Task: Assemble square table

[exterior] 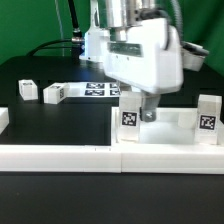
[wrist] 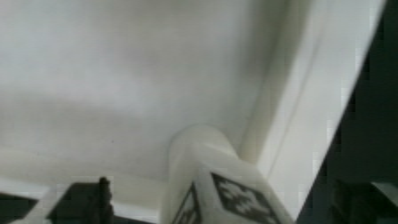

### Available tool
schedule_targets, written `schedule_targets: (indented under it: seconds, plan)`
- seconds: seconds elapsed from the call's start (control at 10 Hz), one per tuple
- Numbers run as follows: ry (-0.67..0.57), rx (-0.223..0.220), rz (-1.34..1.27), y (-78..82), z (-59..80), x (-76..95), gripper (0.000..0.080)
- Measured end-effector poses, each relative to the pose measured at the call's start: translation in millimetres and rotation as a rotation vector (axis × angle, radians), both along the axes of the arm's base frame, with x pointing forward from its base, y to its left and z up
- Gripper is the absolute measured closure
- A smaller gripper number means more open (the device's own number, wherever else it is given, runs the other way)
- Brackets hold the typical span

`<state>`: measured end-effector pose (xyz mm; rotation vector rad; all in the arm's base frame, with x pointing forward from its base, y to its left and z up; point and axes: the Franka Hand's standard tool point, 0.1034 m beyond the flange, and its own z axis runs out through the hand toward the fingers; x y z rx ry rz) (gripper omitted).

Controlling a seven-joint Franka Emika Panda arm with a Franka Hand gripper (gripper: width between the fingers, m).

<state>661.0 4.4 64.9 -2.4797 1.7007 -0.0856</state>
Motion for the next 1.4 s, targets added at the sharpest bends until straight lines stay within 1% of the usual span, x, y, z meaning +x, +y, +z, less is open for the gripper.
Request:
schedule_targets:
  seconds: [0.1, 0.2, 0.4, 0.5, 0.7, 0.8, 0.9, 1.0, 1.1, 1.2, 1.4]
  plan:
    - [0.011, -0.005, 0.15, 1.0, 5.8, -2.3, 0.0157]
    - [-0.008, -0.015, 0.195, -0.5, 11.3, -1.8, 0.0157]
    - [-0.017, -0.048, 0.389, -3.6, 9.6, -2.6, 0.0151]
    - [-0.02, -0.074, 0.519, -5.7, 10.5, -1.9, 0.015]
    - [-0.033, -0.151, 0.876, -9.4, 18.7, 8.6, 0.015]
    - [-0.034, -0.148, 0.881, -9.2, 17.3, 8.4, 0.015]
    - [-0.03, -0.145, 0.838, -9.4, 17.2, 8.3, 0.0176]
    - [-0.03, -0.146, 0.84, -9.8, 17.2, 8.3, 0.0176]
    - [-0.029, -0.14, 0.802, -9.6, 17.2, 8.3, 0.0358]
    - [-0.025, -0.135, 0.738, -10.8, 17.4, 8.3, 0.0506]
    - [-0.014, -0.117, 0.56, -12.3, 17.2, 8.1, 0.0505]
